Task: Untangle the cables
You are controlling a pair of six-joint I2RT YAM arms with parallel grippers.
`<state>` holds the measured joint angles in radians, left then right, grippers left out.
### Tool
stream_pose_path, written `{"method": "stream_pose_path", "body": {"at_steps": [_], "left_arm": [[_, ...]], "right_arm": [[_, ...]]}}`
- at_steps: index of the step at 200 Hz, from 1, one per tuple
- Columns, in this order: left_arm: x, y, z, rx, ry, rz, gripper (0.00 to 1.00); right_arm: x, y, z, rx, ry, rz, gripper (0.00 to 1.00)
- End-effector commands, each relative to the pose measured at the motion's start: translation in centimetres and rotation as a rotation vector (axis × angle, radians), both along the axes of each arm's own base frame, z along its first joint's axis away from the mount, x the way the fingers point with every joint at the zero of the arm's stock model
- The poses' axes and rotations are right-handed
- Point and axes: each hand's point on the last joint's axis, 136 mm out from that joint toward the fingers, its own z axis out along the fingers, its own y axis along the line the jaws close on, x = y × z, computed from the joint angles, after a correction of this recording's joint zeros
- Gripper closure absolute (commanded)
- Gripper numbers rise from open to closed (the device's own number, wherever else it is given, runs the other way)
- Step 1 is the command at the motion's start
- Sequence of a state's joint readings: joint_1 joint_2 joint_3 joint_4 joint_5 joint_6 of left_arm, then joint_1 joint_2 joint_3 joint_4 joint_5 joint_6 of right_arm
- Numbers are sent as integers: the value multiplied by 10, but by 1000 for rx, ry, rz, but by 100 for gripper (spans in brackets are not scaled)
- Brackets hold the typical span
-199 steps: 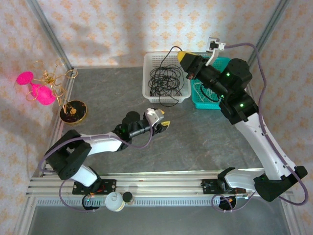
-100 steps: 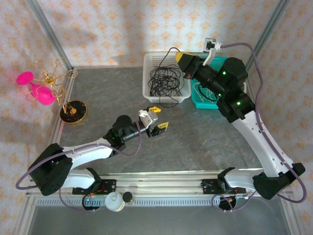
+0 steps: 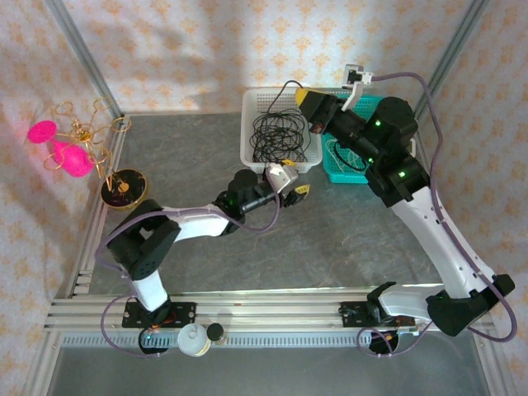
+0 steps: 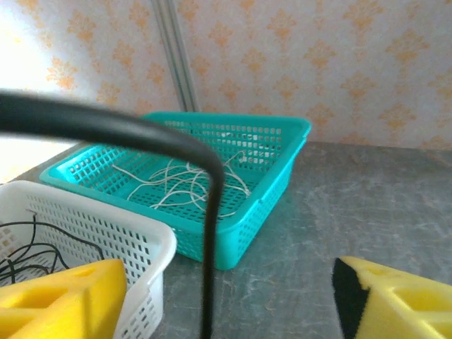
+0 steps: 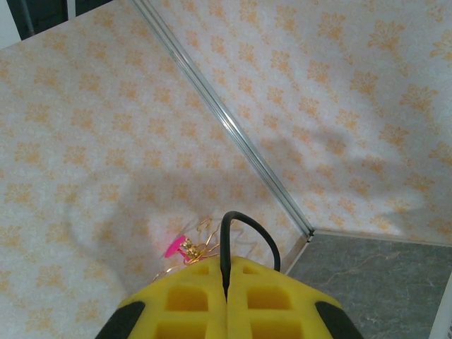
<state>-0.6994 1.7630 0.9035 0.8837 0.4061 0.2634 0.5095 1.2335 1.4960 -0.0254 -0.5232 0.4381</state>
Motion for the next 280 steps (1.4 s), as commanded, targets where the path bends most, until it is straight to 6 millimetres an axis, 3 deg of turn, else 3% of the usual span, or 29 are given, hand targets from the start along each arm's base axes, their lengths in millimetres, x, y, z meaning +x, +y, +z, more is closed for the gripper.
{"method": "stream_pose_path", "body": {"at_steps": [1,11,22,52,89,136,158,185,194,207,221,234,250,280], "left_arm": [[21,5,26,-105,-88,83,58],[20,10,26,-138,-94,99,84],[14,16,27,-175,-95,108,100],[-3,27,11,-181,-51,92,100],[-22,44,-7,-209,13,96,100],[-33,62,-12,-243,54,127,100],[-27,67,5,-243,60,165,100],[-8,79,30,-164,57,250,100],[-1,87,41,-152,50,281,100],[9,98,60,-143,49,310,100],[22,108,83,-139,51,340,100],[36,114,104,-129,46,363,100],[57,118,127,-118,53,397,100],[106,121,149,-106,97,462,100]], "right_arm": [[-10,-4,23,35,-59,11,100],[-10,-7,28,28,-75,-4,100],[-7,-11,35,4,-96,-39,100],[9,-37,59,-69,-189,-197,100],[36,-80,75,-173,-272,-446,100],[55,-112,71,-266,-296,-590,100],[60,-109,48,-321,-284,-574,100],[72,-112,0,-406,-261,-606,99],[79,-118,-20,-421,-237,-634,86],[88,-120,-45,-432,-199,-635,56],[99,-117,-72,-437,-129,-601,42],[103,-111,-97,-445,-71,-561,33],[100,-111,-122,-418,-33,-552,31],[93,-140,-179,-452,81,-654,29]]}}
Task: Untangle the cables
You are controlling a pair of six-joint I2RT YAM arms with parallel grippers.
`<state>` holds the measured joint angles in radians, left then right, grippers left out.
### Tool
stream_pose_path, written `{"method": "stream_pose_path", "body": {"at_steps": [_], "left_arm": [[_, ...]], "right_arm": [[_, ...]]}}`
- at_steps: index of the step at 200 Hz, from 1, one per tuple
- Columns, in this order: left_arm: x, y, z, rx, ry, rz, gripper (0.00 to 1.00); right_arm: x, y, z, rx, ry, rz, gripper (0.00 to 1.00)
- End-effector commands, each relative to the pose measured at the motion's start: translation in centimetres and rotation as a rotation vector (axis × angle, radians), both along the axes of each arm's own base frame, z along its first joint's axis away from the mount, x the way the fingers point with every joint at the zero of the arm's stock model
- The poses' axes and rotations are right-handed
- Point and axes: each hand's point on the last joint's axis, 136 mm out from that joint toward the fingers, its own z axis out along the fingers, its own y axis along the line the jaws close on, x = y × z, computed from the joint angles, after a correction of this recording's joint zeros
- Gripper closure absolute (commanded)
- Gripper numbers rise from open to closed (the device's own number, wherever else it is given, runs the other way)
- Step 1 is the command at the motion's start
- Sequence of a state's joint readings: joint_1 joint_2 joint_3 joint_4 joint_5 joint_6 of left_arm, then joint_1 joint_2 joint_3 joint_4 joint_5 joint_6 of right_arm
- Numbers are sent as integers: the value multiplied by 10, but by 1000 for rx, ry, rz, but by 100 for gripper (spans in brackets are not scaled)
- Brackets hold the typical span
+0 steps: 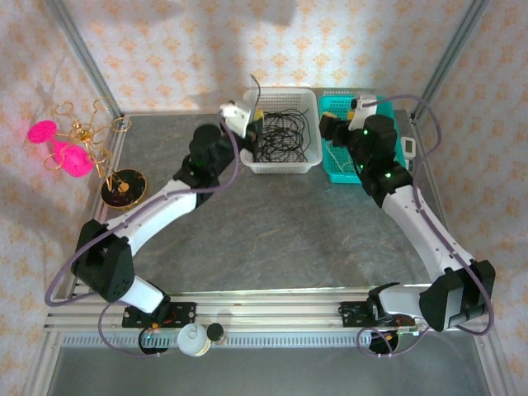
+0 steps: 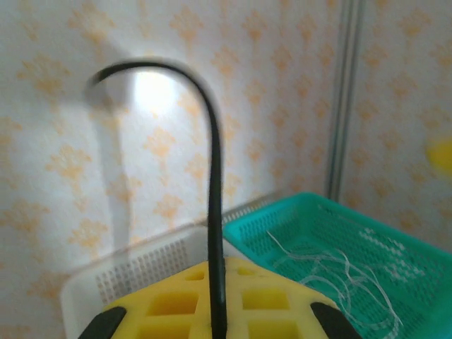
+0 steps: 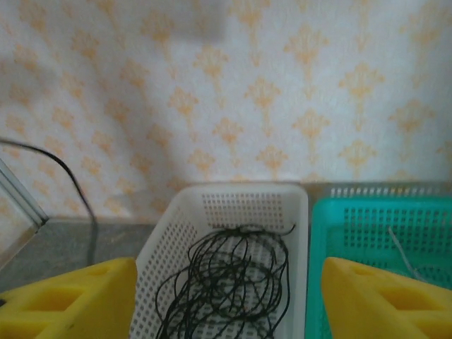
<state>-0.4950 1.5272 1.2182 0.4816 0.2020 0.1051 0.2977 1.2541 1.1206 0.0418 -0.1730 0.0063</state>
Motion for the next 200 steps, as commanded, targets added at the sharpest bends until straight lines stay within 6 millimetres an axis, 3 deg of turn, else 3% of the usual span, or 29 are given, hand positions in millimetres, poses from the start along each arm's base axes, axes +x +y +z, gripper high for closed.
{"method": "stream_pose_path", "body": {"at_steps": [1,31,47,50,62,110,139,147,157,164,180,200], "left_arm": [[36,2,-21,73,135,45,100],[79,-13,-27,78,165,42,100],[100,-17,-32,73,181,50,100],[108,-21,-45,81,205,52,100],[122,-26,-58,87,233,51,100],[146,-58,-116,34,338,-36,100],[153,-78,-162,30,420,-66,100],[156,-80,-178,35,460,-54,87],[157,-81,-197,48,510,-30,57],[158,-77,-209,55,548,20,42],[152,-62,-229,75,623,143,33],[135,-47,-226,114,631,257,7]], "right_arm": [[-8,-27,-10,43,-14,-112,29],[-31,-68,-65,100,36,-248,32],[-43,-80,-95,121,67,-292,35],[-45,-81,-100,123,74,-297,35],[-52,-85,-115,121,98,-316,36],[-70,-113,-137,67,101,-448,39],[-76,-135,-155,-1,51,-531,36],[-77,-139,-162,-27,27,-534,34],[-79,-144,-169,-42,0,-541,30],[-80,-150,-176,-44,-4,-555,29],[-81,-154,-190,-72,-11,-544,25],[-82,-149,-187,-87,-86,-506,23]]}}
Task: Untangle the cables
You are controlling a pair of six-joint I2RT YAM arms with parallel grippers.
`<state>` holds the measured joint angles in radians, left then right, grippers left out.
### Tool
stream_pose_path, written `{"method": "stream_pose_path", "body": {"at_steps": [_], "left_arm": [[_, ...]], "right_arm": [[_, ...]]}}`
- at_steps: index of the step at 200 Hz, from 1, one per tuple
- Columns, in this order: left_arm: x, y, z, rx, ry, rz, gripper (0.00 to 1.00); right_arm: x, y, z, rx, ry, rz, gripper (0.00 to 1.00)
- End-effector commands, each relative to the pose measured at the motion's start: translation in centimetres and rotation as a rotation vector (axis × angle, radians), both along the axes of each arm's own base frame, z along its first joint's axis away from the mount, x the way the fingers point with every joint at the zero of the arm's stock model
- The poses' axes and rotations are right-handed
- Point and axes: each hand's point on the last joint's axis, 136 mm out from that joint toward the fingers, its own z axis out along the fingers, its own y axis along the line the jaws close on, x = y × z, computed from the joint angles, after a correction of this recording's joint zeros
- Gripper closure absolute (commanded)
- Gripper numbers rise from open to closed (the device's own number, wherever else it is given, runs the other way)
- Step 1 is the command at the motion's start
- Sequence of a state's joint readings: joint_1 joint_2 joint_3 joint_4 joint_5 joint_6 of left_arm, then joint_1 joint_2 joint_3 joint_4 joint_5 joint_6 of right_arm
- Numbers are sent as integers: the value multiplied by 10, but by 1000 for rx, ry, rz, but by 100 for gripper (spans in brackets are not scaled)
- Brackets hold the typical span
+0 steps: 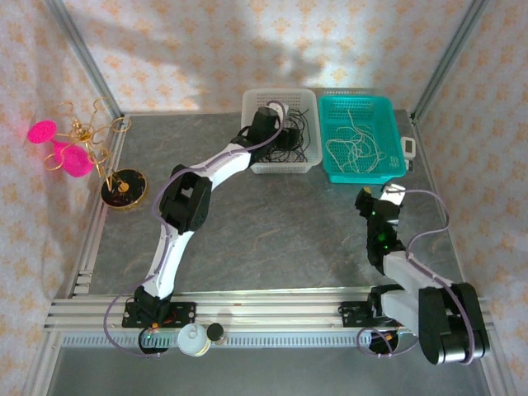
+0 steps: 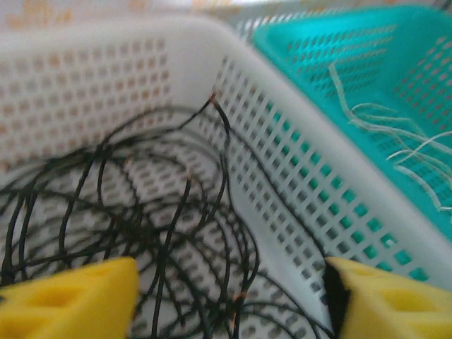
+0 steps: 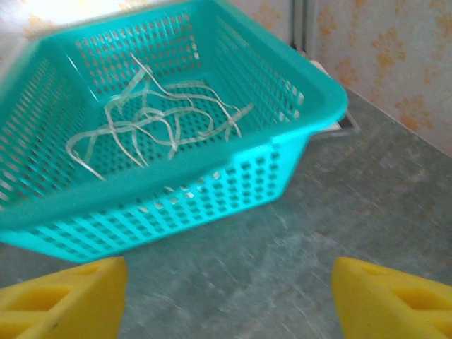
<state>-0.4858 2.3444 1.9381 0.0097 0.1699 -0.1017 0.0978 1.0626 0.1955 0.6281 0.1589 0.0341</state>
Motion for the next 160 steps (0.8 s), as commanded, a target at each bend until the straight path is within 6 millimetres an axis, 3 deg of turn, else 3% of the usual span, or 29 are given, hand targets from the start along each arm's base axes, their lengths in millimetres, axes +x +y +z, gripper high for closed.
{"method": "stream_pose_path", "body": {"at_steps": [1,11,56,92,114,129,139,160], "left_arm": [[-17,22,9,74,29,164,6],[-28,28,20,94,14,195,1],[-66,39,82,44,-68,172,1],[-105,44,113,9,-100,94,1],[-137,63,111,-11,-129,89,1],[-156,79,109,-7,-138,109,1],[-166,87,101,5,-133,113,1],[-181,107,83,47,-93,157,1]], "right_arm": [[8,2,40,-59,-203,33,22],[10,4,39,-65,-208,53,22],[28,24,19,-100,-130,190,22],[45,34,18,-104,-126,259,20],[50,36,20,-36,-149,318,16],[32,37,14,-39,-236,337,16],[23,38,26,-38,-338,337,14],[37,39,11,-38,-215,347,4]]}}
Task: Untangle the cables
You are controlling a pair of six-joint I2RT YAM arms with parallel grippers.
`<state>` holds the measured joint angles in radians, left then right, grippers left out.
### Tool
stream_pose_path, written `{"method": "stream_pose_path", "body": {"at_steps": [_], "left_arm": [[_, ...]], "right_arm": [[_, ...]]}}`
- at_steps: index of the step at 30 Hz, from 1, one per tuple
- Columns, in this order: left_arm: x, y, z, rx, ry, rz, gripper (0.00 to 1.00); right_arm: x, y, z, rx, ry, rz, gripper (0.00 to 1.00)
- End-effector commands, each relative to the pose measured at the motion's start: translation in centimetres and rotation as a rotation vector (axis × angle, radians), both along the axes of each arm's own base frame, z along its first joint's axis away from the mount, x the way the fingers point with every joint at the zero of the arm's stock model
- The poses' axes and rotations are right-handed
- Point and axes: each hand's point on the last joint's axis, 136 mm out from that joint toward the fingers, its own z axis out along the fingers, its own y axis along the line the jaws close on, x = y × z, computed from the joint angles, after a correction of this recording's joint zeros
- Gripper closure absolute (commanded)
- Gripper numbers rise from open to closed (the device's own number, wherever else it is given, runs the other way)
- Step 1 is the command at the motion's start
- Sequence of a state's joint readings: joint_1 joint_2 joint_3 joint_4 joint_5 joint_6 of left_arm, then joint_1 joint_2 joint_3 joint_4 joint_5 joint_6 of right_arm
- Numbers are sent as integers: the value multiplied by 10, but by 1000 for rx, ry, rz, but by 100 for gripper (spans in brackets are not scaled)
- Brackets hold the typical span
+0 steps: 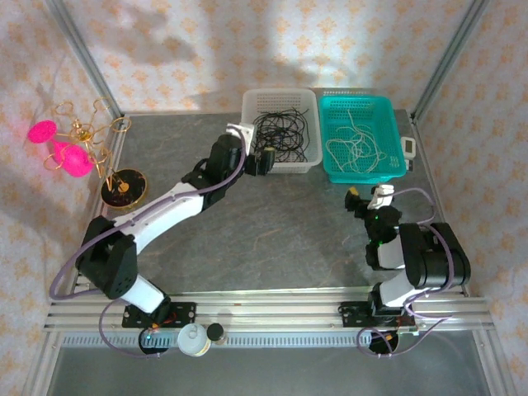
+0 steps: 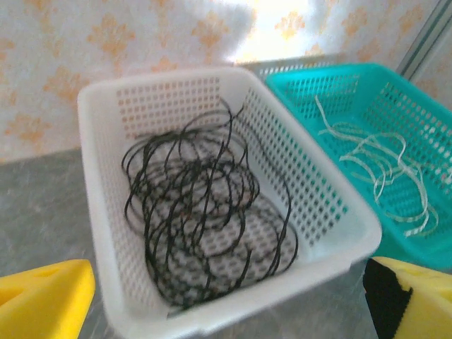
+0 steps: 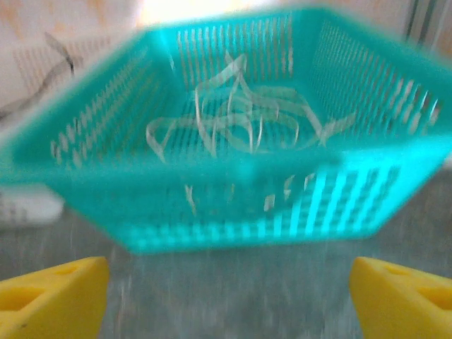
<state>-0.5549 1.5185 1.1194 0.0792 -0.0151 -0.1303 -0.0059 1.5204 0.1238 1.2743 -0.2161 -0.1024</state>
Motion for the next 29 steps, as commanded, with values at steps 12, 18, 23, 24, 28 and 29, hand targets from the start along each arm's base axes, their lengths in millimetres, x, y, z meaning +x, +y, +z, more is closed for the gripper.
{"method": "stream_pose_path", "body": {"at_steps": [12,18,23,24,28,29], "left_arm": [[-62,162,-61,40,-94,439,1],[-56,222,-76,111,-144,573,2],[-47,249,-95,104,-226,600,2],[-46,250,-98,97,-245,588,3],[-37,244,-102,144,-248,538,5],[-37,251,-102,122,-266,561,5]], "right_arm": [[25,-19,29,41,-77,-135,0],[25,-19,29,39,-74,-135,0],[27,-19,28,40,-69,-134,0],[27,-19,28,39,-67,-133,0],[26,-19,29,37,-72,-137,0],[25,-19,28,37,-71,-136,0]]}}
